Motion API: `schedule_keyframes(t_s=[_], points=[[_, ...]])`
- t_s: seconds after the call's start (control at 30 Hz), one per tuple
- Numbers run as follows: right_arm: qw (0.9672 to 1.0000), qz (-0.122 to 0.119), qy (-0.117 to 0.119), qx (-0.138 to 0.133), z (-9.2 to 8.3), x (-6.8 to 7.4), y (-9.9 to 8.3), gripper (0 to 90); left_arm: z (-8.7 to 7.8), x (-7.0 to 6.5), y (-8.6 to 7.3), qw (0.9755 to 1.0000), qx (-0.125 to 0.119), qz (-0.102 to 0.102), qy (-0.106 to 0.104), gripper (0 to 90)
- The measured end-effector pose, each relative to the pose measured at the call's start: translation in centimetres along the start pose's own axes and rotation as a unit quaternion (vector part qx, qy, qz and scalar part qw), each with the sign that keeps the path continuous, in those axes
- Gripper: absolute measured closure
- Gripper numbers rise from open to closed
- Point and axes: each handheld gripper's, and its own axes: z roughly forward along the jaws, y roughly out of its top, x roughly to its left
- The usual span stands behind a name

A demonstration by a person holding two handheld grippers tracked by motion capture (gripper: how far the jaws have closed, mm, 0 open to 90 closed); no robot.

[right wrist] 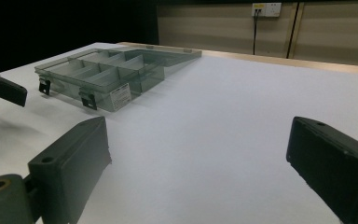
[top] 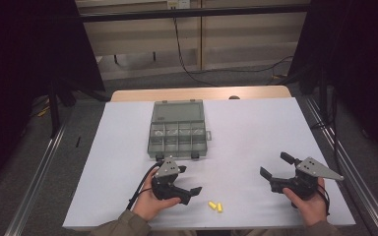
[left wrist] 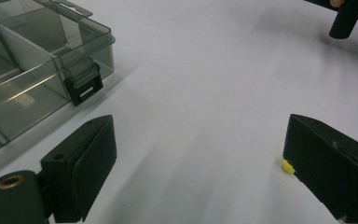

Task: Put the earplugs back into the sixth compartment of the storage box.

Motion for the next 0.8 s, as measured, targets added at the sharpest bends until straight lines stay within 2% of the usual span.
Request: schedule_keyframes(t_s=[0.17, 0.6, 0.8], points=[[1.0000, -0.002, 0.005, 0.004, 0.1, 0.1, -0.1, 5.5, 0.2, -0.4, 0.0, 0.9999, 0.008, 0.008, -0.006, 12.6], [1.0000, -0.002, 0.004, 0.005, 0.0, 0.0, -0.1, 6.0, 1.0, -1.6, -0.1, 0.9979, 0.032, 0.029, -0.048, 29.2], [1.0000, -0.005, 0.006, 0.005, 0.1, 0.1, -0.1, 6.2, 1.2, -1.9, -0.1, 0.9969, 0.044, 0.038, -0.053, 36.8]])
